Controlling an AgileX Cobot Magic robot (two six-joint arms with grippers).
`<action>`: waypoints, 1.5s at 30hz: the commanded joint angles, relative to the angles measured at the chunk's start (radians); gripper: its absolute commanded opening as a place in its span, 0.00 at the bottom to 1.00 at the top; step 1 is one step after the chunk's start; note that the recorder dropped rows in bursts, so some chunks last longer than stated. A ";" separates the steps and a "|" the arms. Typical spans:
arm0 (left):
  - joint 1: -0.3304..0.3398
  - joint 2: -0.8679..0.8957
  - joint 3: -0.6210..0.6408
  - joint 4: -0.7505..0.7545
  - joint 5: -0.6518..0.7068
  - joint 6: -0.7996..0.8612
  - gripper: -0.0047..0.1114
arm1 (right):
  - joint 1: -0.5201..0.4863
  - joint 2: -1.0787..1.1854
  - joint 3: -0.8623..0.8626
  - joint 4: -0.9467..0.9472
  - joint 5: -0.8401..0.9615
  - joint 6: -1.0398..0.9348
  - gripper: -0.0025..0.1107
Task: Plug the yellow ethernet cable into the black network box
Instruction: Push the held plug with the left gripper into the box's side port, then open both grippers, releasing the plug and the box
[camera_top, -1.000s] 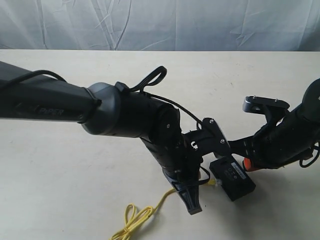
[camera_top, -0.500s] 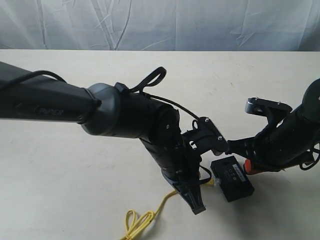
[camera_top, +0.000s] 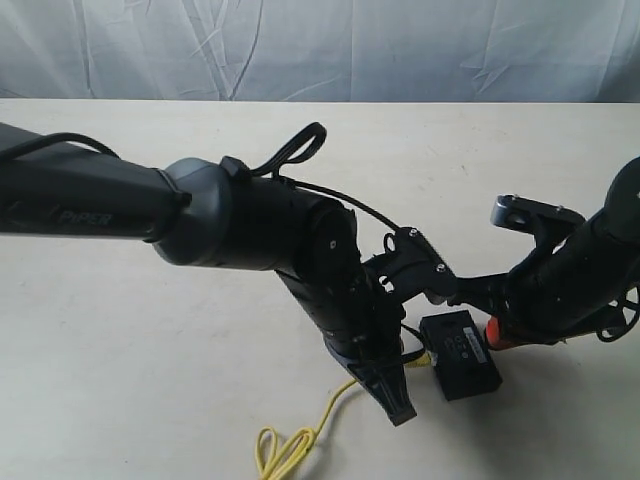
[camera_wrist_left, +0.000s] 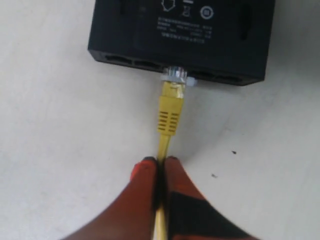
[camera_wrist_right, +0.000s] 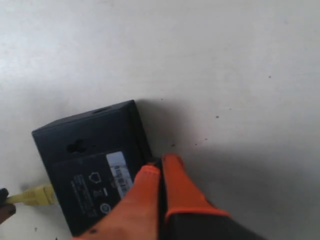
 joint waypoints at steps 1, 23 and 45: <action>-0.002 -0.015 -0.002 -0.024 -0.045 -0.003 0.04 | 0.004 0.004 -0.002 0.035 0.010 0.000 0.01; 0.040 -0.015 -0.002 0.029 -0.126 0.026 0.04 | 0.004 0.004 -0.002 0.107 -0.072 -0.040 0.01; 0.069 -0.015 -0.002 0.026 -0.152 0.051 0.17 | 0.004 0.004 -0.002 0.154 -0.144 -0.078 0.01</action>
